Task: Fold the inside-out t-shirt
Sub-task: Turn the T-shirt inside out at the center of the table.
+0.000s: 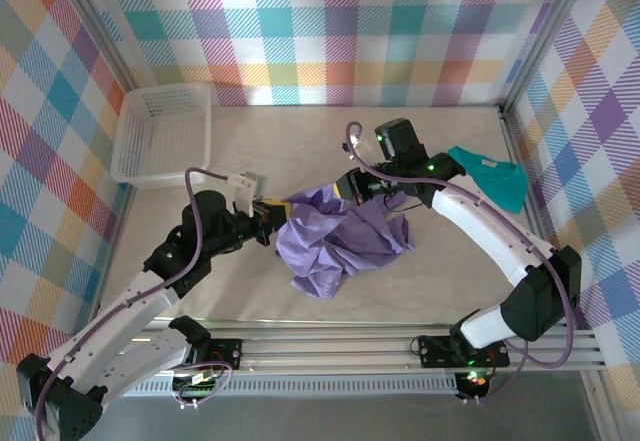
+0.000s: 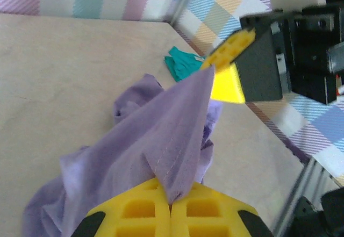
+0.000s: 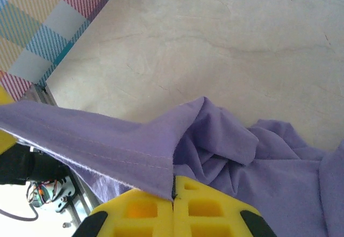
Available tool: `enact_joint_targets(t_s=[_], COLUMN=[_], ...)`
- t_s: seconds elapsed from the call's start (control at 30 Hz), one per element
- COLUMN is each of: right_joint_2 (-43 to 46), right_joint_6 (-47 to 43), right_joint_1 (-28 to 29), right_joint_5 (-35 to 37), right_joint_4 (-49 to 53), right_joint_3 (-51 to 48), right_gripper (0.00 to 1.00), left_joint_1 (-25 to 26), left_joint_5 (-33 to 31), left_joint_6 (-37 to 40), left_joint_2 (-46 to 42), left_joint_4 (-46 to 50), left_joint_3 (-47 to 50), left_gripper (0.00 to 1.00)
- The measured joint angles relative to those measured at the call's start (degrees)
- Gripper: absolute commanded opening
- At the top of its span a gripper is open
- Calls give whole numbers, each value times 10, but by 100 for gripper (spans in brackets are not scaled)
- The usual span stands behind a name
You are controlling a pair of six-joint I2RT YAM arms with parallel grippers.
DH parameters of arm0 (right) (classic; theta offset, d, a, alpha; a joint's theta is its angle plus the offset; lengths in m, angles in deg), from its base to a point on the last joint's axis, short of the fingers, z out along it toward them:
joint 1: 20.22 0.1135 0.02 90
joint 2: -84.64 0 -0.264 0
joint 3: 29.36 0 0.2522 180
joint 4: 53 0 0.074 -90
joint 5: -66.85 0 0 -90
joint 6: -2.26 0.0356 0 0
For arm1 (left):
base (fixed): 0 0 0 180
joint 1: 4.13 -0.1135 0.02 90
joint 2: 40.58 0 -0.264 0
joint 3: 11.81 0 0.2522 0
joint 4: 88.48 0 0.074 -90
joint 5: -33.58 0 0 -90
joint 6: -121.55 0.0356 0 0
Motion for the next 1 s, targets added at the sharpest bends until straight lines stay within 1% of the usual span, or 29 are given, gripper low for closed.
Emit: enact_joint_targets(t_s=[0.1, 0.17, 0.2, 0.27, 0.33, 0.43, 0.53, 0.67, 0.7, 0.77, 0.83, 0.87, 1.0], right_joint_2=[0, -2, -3, -6, -8, -11, -18, -40, -44, -50, -54, -55, -57], right_joint_6=[-5, -5, -4, -3, 3, 29, 69, 120, 134, 160, 190, 203, 249], right_joint_1=[-2, -3, -3, -3, -3, -6, -12, -16, -17, -20, -22, -22, -22], right_joint_5=[-9, -27, -43, -80, -122, -174, -215, -241, -245, -255, -266, -271, -292], right_joint_4=[2, 3, 2, -1, -11, -43, -82, -122, -132, -153, -175, -186, -224], right_joint_3=[4, 4, 4, 3, 3, -5, -17, -19, -20, -24, -27, -28, -33], right_gripper=[0, 0, 0, 0, 0, 0, 0, 0, 0, 0, 0, 0, 0], left_joint_1=[-1, -2, -2, -2, -2, -2, -2, 7, 11, 18, 26, 30, 48], left_joint_5=[24, 26, 18, -19, -71, -129, -161, -179, -179, -170, -139, -121, -47], left_joint_6=[-5, -7, -7, -7, -8, -10, -14, -23, -23, -23, -19, -17, -2], left_joint_2=[0, 4, 8, 24, 55, 95, 97, 45, 20, -19, -40, -43, -7], left_joint_4=[-4, -2, 0, 21, 58, 105, 136, 148, 146, 136, 112, 101, 53], left_joint_3=[16, 18, 17, 7, -19, -51, -56, -48, -42, -32, -25, -24, -26], left_gripper=[0, 0, 3, 16, 33, 44, 49, 51, 51, 47, 42, 41, 36])
